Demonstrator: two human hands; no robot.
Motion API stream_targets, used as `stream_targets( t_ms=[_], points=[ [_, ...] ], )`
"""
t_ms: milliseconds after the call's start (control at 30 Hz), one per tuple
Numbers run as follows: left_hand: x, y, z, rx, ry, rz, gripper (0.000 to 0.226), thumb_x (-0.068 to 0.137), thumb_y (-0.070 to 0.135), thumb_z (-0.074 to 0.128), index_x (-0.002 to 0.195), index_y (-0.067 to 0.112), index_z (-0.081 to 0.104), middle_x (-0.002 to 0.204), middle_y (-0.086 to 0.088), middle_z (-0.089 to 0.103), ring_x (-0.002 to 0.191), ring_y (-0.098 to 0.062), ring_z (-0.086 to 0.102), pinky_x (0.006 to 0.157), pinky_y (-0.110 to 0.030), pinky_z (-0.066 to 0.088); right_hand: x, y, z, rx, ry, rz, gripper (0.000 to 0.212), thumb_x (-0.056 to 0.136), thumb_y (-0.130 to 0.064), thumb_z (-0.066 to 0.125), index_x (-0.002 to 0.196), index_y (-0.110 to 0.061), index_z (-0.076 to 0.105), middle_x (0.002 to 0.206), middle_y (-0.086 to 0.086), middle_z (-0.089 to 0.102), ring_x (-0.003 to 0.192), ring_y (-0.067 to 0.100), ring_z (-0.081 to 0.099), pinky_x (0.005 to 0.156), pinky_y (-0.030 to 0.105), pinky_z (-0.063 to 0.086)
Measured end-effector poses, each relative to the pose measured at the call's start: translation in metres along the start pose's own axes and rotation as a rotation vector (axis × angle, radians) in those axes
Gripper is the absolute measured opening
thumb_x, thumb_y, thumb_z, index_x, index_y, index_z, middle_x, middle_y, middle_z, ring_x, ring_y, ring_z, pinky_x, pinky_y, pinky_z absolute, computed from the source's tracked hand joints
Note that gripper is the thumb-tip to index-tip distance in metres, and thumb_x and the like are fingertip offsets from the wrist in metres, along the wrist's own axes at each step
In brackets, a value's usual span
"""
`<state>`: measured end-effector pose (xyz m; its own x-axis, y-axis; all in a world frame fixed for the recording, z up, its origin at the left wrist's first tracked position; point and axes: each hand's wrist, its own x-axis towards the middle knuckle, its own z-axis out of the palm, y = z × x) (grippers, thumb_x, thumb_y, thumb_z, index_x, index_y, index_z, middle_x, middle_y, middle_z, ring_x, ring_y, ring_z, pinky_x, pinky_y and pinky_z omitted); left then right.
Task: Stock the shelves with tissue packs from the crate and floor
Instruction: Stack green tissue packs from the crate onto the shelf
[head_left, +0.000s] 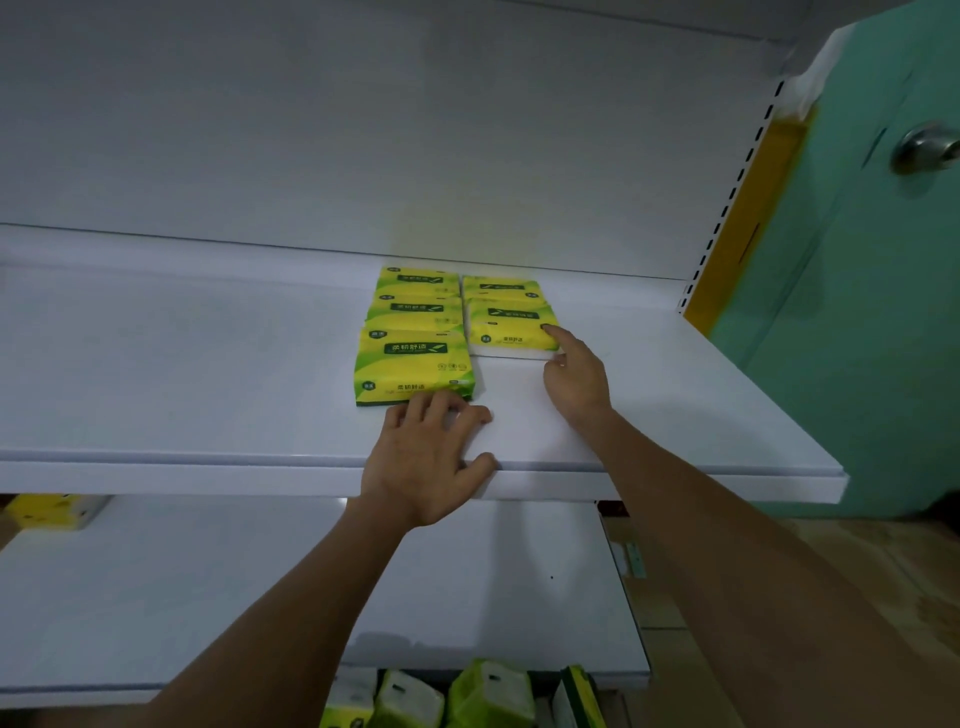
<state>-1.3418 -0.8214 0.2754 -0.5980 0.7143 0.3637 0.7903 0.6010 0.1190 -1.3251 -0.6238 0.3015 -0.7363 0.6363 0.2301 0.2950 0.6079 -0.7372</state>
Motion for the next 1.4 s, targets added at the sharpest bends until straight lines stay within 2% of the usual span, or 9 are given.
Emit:
stream_targets(
  t_ms=[100,300,400,500,633,767,1000,1233,1400],
  points=[
    [0.0,0.0,0.0,-0.005,-0.003,-0.003,0.071,0.071,0.062,0.011,0.127,0.033,0.045,0.127,0.004,0.045,0.117,-0.021,0.039,0.096,-0.035,0.03,-0.002,0.0,0.0,0.063,0.021,0.001,0.057,0.086,0.003,0.035,0.135,-0.023,0.047,0.128,0.011,0.055,0.111,0.03,0.054,0.097,0.034,0.042],
    [0.0,-0.001,-0.001,-0.015,-0.033,0.002,0.074,0.07,0.062,0.008,0.128,0.032,0.044,0.129,0.004,0.043,0.118,-0.019,0.036,0.097,-0.033,0.028,-0.012,-0.001,-0.011,0.123,0.063,0.09,0.056,0.089,0.002,0.039,0.143,-0.014,0.036,0.146,0.008,0.038,0.127,0.023,0.044,0.102,0.022,0.031],
    [-0.006,0.001,-0.005,-0.039,-0.064,-0.004,0.08,0.069,0.061,0.002,0.133,0.032,0.04,0.137,0.004,0.039,0.125,-0.018,0.032,0.102,-0.033,0.025,-0.038,0.001,-0.023,0.094,0.026,0.081,0.053,0.089,-0.001,0.043,0.142,-0.009,0.037,0.143,0.012,0.041,0.126,0.025,0.045,0.104,0.026,0.032],
    [-0.025,0.008,-0.006,-0.036,-0.11,-0.012,0.089,0.068,0.06,-0.008,0.144,0.028,0.024,0.152,0.0,0.022,0.14,-0.018,0.016,0.113,-0.034,0.011,-0.075,0.005,-0.031,0.029,-0.017,0.008,0.05,0.088,0.0,0.048,0.138,-0.003,0.041,0.143,0.014,0.042,0.13,0.028,0.041,0.112,0.034,0.029],
    [-0.068,0.019,-0.008,-0.066,-0.156,-0.005,0.094,0.064,0.061,-0.006,0.148,0.023,0.011,0.157,-0.001,0.004,0.145,-0.018,-0.002,0.116,-0.036,-0.005,-0.138,0.012,-0.033,-0.138,-0.003,-0.08,0.046,0.092,-0.004,0.045,0.138,0.0,0.041,0.147,0.014,0.036,0.138,0.024,0.028,0.113,0.025,0.017],
    [-0.128,0.02,0.005,-0.212,-0.188,-0.029,0.087,0.067,0.06,0.008,0.143,0.023,0.029,0.154,0.0,0.02,0.143,-0.02,0.012,0.114,-0.038,0.01,-0.202,0.031,-0.017,-0.341,-0.059,-0.131,0.052,0.095,-0.01,0.043,0.145,-0.007,0.029,0.156,0.011,0.017,0.143,0.024,0.016,0.116,0.03,0.013],
    [-0.247,0.001,0.08,-0.29,-0.497,-0.299,0.066,0.075,0.048,0.03,0.136,0.026,0.042,0.145,0.002,0.038,0.135,-0.022,0.027,0.107,-0.033,0.027,-0.301,0.117,0.037,-0.251,-0.334,0.259,0.053,0.095,-0.018,0.047,0.144,-0.009,0.03,0.151,0.013,0.03,0.138,0.027,0.028,0.112,0.036,0.027],
    [-0.295,0.004,0.136,-0.195,-0.695,-0.407,0.04,0.089,0.039,0.05,0.129,0.035,0.051,0.151,-0.017,0.016,0.138,-0.035,0.017,0.11,-0.039,0.024,-0.378,0.172,0.087,-0.213,-0.587,0.499,0.054,0.093,-0.025,0.051,0.142,-0.01,0.034,0.138,0.015,0.045,0.125,0.032,0.045,0.1,0.039,0.042],
    [-0.303,0.004,0.149,-0.263,-0.877,-0.519,0.057,0.081,0.053,0.048,0.135,0.036,0.043,0.144,-0.016,0.023,0.134,-0.035,0.024,0.109,-0.039,0.028,-0.379,0.17,0.115,-0.274,-0.635,0.389,0.051,0.096,-0.022,0.046,0.144,-0.011,0.032,0.146,0.01,0.037,0.134,0.028,0.036,0.104,0.034,0.036]
  ],
)
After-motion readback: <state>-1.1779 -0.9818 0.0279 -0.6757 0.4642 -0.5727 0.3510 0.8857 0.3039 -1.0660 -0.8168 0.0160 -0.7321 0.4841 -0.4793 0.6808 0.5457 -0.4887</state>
